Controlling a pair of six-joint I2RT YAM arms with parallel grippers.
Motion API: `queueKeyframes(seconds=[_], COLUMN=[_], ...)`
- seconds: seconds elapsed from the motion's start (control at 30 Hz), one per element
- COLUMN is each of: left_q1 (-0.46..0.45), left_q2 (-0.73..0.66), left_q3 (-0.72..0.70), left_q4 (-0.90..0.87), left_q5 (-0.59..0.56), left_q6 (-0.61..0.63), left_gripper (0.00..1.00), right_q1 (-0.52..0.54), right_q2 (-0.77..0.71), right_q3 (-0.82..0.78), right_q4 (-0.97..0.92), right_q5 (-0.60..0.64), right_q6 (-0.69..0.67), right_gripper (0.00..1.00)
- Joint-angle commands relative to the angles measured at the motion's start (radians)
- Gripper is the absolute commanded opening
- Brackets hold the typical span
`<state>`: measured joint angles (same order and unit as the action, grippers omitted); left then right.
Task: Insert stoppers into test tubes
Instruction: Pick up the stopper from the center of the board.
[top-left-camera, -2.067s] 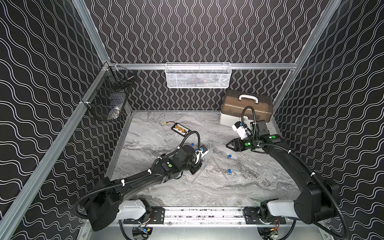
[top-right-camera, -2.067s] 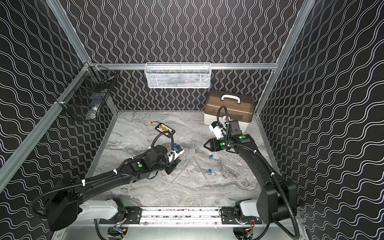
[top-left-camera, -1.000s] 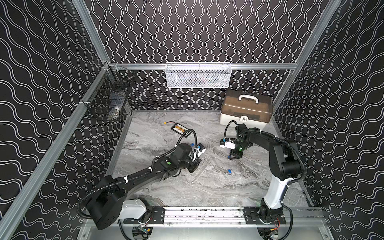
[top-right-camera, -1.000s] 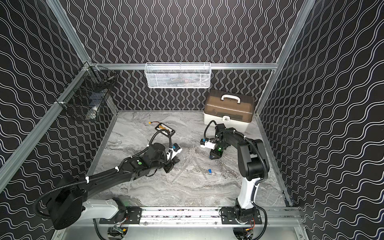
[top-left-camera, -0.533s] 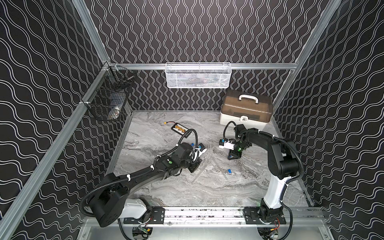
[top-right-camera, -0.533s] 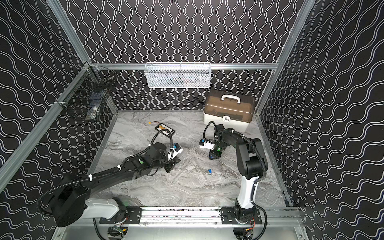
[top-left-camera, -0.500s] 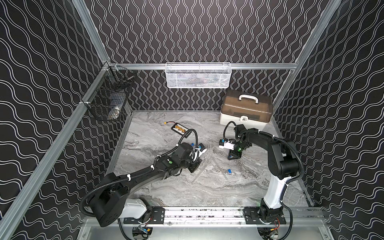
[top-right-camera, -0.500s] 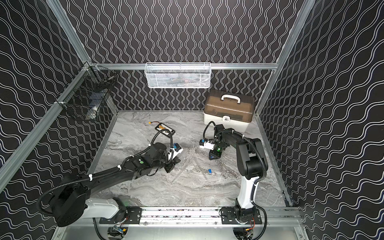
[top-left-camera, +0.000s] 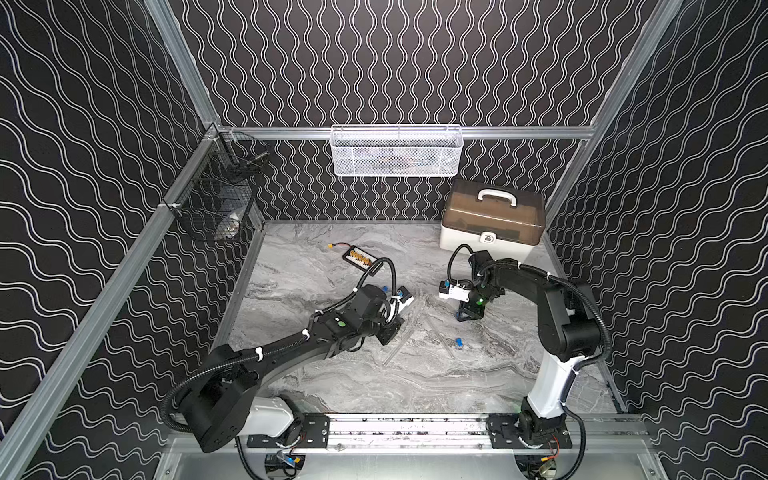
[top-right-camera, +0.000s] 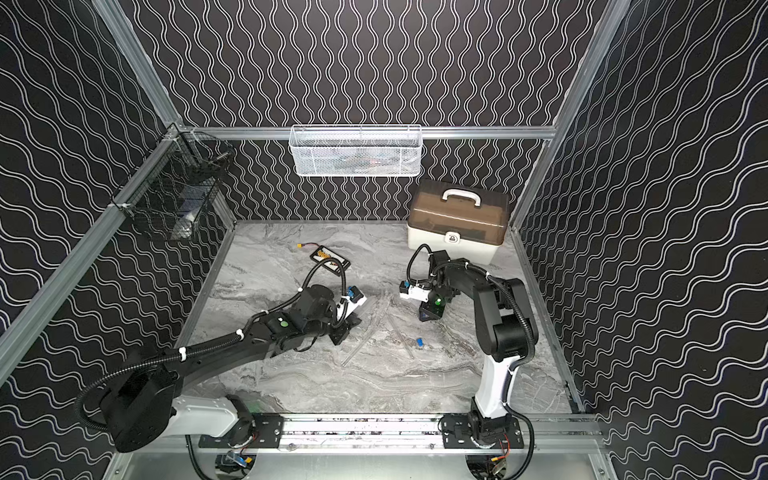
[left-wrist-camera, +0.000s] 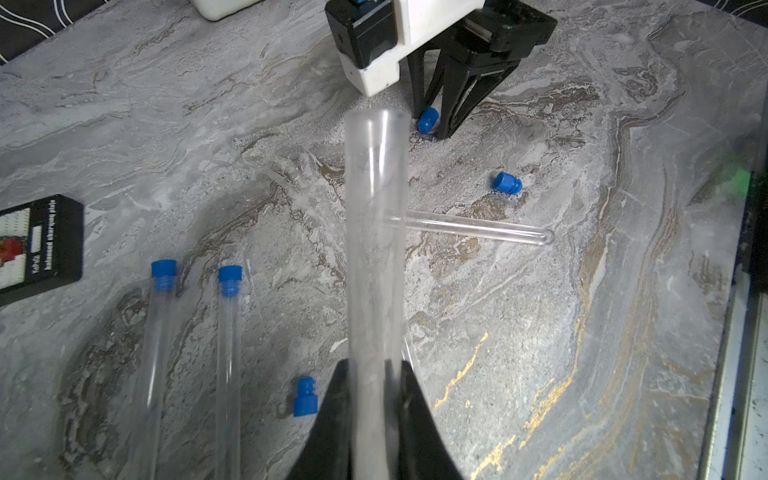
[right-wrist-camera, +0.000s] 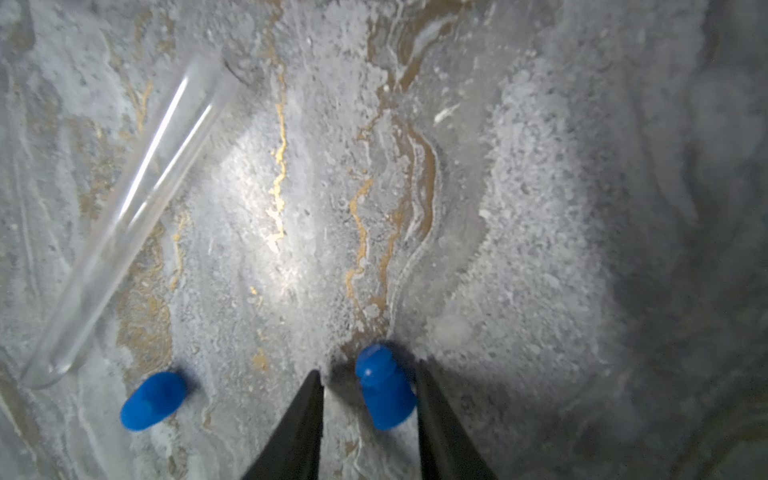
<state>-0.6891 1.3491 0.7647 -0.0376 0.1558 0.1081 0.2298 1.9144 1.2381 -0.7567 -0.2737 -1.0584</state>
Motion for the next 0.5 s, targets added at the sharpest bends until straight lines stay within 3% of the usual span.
queueKeyframes(seconds=[0.0, 0.47], left_q1=[0.001, 0.001], left_q2=[-0.002, -0.001], left_q3=[-0.003, -0.004], left_q4=[0.035, 0.04], left_q5=[0.001, -0.007], left_q6=[0.022, 0.027], left_gripper=[0.01, 0.01], right_q1=[0.003, 0.007], right_q2=[-0.002, -0.005], right_q3=[-0.005, -0.012], right_q4=[-0.027, -0.026], right_q5=[0.011, 0.01], right_q6=[-0.014, -0.018], right_gripper=[0.34, 0.28])
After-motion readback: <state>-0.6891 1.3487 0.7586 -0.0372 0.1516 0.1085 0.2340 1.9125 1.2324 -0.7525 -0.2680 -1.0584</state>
